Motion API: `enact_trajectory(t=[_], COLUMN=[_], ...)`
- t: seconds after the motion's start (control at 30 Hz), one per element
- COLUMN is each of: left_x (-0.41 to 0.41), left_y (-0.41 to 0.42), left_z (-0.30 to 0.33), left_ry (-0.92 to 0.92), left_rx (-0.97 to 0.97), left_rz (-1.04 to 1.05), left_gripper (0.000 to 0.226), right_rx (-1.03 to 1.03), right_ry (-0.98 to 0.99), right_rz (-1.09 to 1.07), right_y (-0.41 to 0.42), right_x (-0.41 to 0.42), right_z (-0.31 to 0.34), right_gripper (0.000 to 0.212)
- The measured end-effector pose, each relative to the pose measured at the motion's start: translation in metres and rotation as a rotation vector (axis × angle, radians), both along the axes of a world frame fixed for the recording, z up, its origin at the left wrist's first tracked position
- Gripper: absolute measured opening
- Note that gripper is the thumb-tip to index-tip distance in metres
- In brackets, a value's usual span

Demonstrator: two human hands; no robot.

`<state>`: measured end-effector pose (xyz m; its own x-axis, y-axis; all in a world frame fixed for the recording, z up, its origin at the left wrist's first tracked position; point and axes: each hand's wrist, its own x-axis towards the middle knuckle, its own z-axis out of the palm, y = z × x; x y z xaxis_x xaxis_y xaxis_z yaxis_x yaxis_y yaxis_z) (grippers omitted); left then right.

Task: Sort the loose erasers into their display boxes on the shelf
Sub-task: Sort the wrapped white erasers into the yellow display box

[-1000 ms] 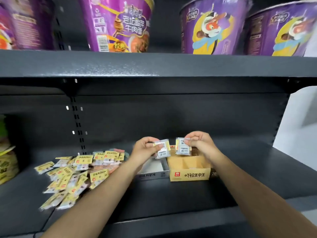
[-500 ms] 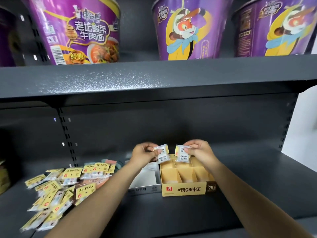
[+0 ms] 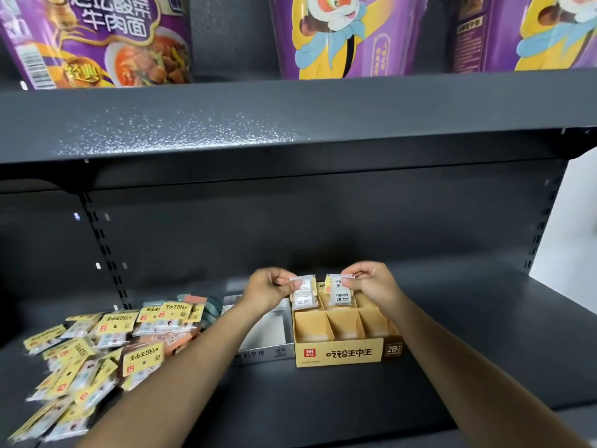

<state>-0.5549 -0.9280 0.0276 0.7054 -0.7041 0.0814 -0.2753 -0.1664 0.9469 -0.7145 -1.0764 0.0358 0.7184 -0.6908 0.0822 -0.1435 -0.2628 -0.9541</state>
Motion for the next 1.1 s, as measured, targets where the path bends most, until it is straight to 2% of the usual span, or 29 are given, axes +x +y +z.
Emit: enact_trajectory(t=[0.4, 0.63, 0.93, 1.1], left_x=[0.0, 0.001, 0.0, -0.001], left_y=[-0.007, -0.004, -0.004, -0.006], left_z=[0.003, 0.007, 0.009, 0.003], left_ry=[-0.01, -0.006, 0.009, -0.06], left_rx=[0.001, 0.063, 0.049, 0.109], left_rz=[0.03, -0.049, -0.027, -0.012], left_gripper=[0.007, 0.005, 0.008, 0.01], right_rx=[-0.189, -0.332, -0.384, -0.406], right_ry=[0.171, 0.247, 0.26, 0.281], right_rz=[0.05, 0.106, 0.115, 0.121], right_y=[-0.007, -0.009, -0.009, -0.01], right_x=[0.008, 0.008, 0.007, 0.007], right_z=[-0.001, -0.001, 0.0, 0.0], right_gripper=[0.009, 0.023, 0.023, 0.022])
